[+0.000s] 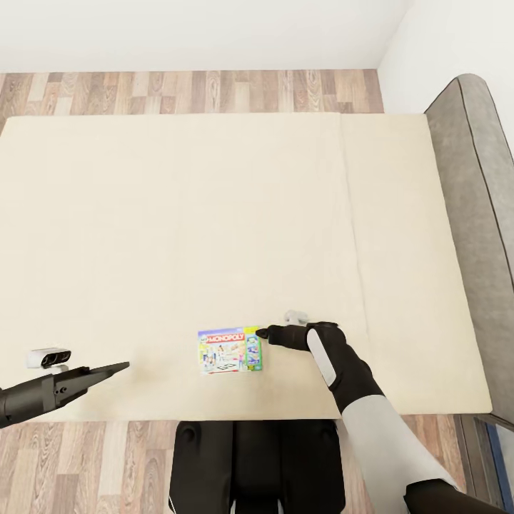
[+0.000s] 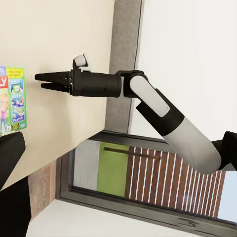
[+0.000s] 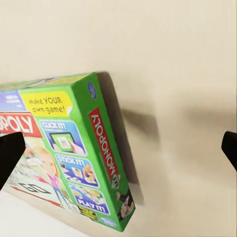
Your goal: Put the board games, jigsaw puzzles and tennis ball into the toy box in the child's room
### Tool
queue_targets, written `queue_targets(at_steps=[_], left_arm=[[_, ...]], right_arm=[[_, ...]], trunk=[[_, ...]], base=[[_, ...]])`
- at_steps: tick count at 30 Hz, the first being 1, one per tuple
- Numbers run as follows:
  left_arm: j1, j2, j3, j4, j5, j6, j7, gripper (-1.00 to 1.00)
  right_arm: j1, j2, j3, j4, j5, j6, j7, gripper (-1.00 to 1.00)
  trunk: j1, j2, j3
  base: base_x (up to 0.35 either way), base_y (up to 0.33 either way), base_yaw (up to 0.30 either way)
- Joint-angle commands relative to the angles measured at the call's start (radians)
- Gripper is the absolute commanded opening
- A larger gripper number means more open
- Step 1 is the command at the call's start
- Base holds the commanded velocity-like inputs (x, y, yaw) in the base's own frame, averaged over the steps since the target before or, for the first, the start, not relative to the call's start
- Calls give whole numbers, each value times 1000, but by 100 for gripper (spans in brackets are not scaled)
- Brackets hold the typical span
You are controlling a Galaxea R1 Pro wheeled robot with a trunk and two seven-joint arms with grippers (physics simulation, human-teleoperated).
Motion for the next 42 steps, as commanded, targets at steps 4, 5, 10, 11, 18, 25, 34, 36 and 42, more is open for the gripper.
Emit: queue_targets(at_steps=[4, 5, 10, 11, 18, 25, 34, 36, 42], left_arm=[[0, 0, 0, 0, -1, 11, -4, 100], [0, 0, 0, 0, -1, 11, -4, 100], [0, 1, 0, 0, -1, 11, -4, 100], [0, 0, 0, 0, -1, 11, -4, 100], [0, 0, 0, 0, -1, 11, -4, 100], [0, 1, 0, 0, -1, 11, -4, 100], [0, 2, 1, 0, 0, 11, -4, 100], [3, 13, 12, 0, 8, 11, -4, 100], [3, 19, 33, 0, 8, 11, -4, 100]], right_arm=[[0, 0, -1, -1, 3, 5, 3, 100], [0, 0, -1, -1, 3, 5, 3, 100], [0, 0, -1, -1, 3, 5, 3, 100], [0, 0, -1, -1, 3, 5, 3, 100], [0, 0, -1, -1, 3, 6, 3, 100], [0, 0, -1, -1, 2, 5, 3, 100], [0, 0, 0, -1, 3, 4, 3, 100], [11, 0, -5, 10, -2, -7, -7, 100], [34, 0, -4, 38, -3, 4, -1, 100]], trunk=[[1, -2, -1], [1, -2, -1], [1, -2, -1], [1, -2, -1], [1, -2, -1], [1, -2, -1], [1, -2, -1], [1, -2, -1], [1, -2, -1]], base=[[0, 155, 0], [0, 155, 0], [0, 156, 0], [0, 156, 0], [0, 156, 0], [0, 84, 0], [0, 4, 0], [0, 0, 0], [0, 0, 0]])
